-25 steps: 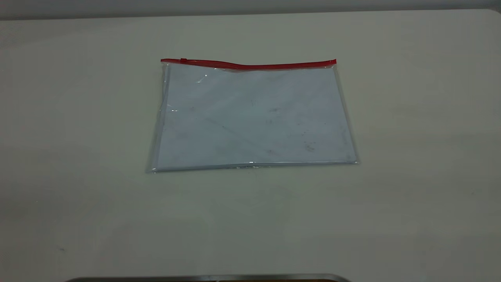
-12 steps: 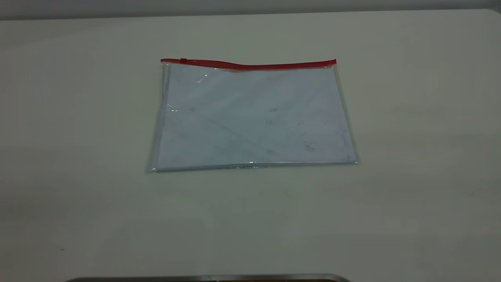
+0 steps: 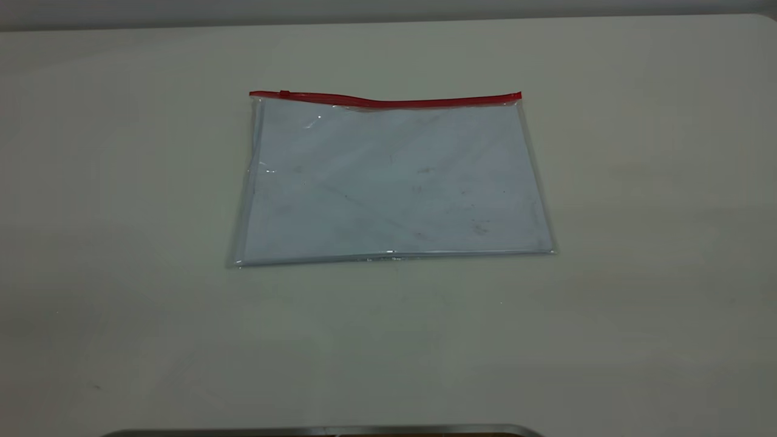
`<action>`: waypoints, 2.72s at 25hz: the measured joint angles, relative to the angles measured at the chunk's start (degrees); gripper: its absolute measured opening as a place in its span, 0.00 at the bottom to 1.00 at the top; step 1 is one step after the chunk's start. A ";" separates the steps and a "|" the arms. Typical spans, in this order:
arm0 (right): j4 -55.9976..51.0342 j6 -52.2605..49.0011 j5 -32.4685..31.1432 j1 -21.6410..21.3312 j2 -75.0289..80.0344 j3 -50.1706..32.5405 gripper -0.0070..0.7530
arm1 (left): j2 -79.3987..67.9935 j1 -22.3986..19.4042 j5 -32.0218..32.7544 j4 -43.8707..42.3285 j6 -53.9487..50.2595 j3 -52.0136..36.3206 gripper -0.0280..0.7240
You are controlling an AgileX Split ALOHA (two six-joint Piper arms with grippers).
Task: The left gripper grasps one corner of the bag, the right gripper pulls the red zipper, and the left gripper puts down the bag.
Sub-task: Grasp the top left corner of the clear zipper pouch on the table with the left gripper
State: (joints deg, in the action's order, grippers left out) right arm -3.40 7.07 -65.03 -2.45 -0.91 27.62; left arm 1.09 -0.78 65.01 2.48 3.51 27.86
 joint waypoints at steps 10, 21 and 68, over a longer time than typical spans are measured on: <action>-0.41 0.00 0.00 0.00 0.00 0.00 0.32 | 0.00 0.00 0.00 0.00 0.00 0.00 0.82; -10.07 -0.19 2.68 0.00 0.68 0.79 0.49 | -16.27 0.00 -8.08 0.00 -5.21 5.07 0.82; -12.34 8.44 37.11 0.00 78.58 19.42 0.77 | -135.49 -0.12 -38.87 70.72 72.11 49.00 0.82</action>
State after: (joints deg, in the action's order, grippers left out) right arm -15.73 15.51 -27.91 -2.45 77.67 47.04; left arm -134.39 -0.90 26.14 73.19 75.63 76.86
